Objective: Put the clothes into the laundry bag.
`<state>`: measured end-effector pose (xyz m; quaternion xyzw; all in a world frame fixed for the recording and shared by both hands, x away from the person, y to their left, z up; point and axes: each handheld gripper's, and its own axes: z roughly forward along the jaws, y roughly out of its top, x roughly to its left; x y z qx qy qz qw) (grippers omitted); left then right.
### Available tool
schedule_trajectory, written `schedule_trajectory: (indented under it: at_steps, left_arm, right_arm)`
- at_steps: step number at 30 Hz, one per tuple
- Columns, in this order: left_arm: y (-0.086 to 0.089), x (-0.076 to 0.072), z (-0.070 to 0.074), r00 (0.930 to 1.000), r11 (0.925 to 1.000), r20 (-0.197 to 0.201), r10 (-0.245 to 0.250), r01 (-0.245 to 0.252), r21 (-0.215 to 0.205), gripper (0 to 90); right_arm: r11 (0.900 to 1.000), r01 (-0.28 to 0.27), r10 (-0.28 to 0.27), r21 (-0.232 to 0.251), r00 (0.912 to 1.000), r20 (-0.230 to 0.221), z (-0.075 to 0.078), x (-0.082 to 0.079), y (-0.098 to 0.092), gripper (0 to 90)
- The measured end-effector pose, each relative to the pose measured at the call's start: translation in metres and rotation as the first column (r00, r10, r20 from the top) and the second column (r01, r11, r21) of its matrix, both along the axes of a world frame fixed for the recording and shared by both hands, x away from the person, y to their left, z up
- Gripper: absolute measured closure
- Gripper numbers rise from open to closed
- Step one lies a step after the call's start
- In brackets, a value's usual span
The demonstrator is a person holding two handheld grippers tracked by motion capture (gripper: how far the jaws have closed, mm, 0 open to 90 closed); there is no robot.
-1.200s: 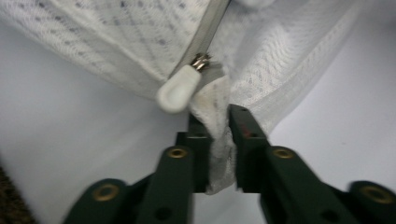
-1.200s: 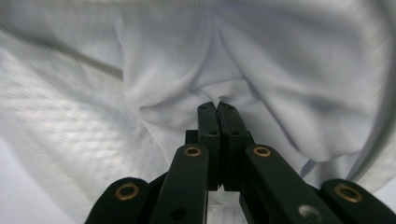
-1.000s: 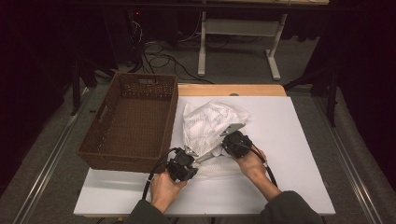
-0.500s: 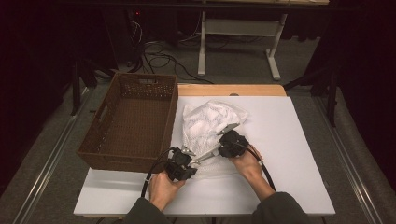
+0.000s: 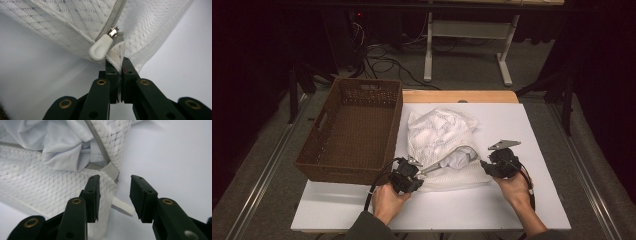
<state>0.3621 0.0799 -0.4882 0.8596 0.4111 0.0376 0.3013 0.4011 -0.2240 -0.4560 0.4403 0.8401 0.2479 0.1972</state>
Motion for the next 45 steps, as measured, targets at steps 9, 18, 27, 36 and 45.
schedule_trajectory:
  at_steps: [9, 18, 27, 36, 45]
  left_arm:
    - [0.001, 0.000, 0.002, 0.9993, 1.0000, 0.037, 0.002, -0.002, 0.001, 85.4]
    - [0.003, -0.003, 0.006, 0.9975, 0.9998, 0.068, 0.017, -0.016, -0.013, 85.6]
    - [0.005, -0.003, 0.005, 0.9996, 0.9998, 0.022, 0.017, -0.016, -0.013, 85.1]
    - [0.008, -0.005, 0.008, 0.9985, 0.9992, 0.037, 0.040, -0.040, -0.002, 77.7]
    - [0.005, -0.010, 0.010, 0.9984, 0.9996, 0.050, 0.025, -0.026, 0.011, 85.7]
  right_arm:
    - [1.000, 0.027, -0.028, -0.012, 0.9969, -0.073, -0.032, 0.030, 0.025, 57.2]
    - [0.999, -0.024, 0.022, -0.036, 0.9985, -0.050, -0.022, 0.022, 0.018, 84.3]
    - [0.994, -0.083, 0.080, -0.077, 0.9960, -0.040, -0.017, -0.013, 0.000, 83.0]
    - [0.992, -0.119, 0.119, -0.038, 0.9928, 0.013, -0.002, -0.034, 0.008, 60.6]
    - [0.958, -0.271, 0.267, -0.094, 0.9626, -0.044, -0.010, -0.033, 0.047, 78.6]
